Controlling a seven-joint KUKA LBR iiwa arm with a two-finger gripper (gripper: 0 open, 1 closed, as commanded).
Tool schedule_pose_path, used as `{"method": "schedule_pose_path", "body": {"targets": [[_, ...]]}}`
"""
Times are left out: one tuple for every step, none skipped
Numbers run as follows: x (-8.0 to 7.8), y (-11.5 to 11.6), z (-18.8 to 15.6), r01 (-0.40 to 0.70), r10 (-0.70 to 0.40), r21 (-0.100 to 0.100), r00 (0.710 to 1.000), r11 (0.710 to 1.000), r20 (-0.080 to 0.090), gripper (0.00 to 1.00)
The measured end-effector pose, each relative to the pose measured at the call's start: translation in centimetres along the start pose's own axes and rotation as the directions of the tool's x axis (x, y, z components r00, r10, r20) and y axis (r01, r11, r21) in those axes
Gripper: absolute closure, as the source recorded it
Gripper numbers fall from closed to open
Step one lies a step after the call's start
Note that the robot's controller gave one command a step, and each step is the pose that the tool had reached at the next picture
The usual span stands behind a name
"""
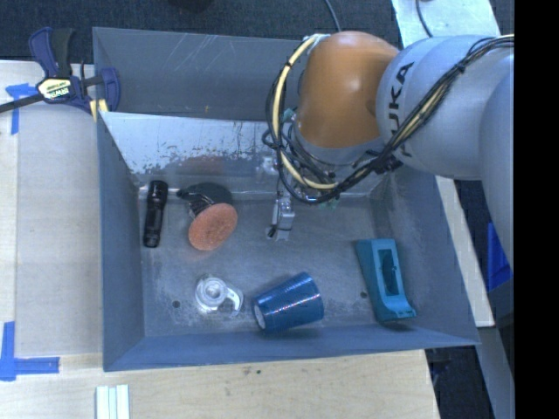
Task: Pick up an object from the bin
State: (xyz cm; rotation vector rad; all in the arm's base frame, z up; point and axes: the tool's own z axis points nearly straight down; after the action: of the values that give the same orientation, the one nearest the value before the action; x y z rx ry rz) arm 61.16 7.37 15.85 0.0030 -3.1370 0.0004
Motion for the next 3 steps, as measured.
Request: {"method": "schedule_pose_path", "body": {"targets": [[-0.2, 0.0, -0.4, -0.002, 0.002, -0.001, 1.000, 1.000, 0.008, 0.00], [-1.4, 6.2, 8.4, 0.314, -0.314, 0.001, 0.949, 0.949, 0.011, 0.00], [-1.1, 5.7, 2.6, 0.304, -0.304, 0.002, 0.953, 0.953, 0.013, 0.00]]}}
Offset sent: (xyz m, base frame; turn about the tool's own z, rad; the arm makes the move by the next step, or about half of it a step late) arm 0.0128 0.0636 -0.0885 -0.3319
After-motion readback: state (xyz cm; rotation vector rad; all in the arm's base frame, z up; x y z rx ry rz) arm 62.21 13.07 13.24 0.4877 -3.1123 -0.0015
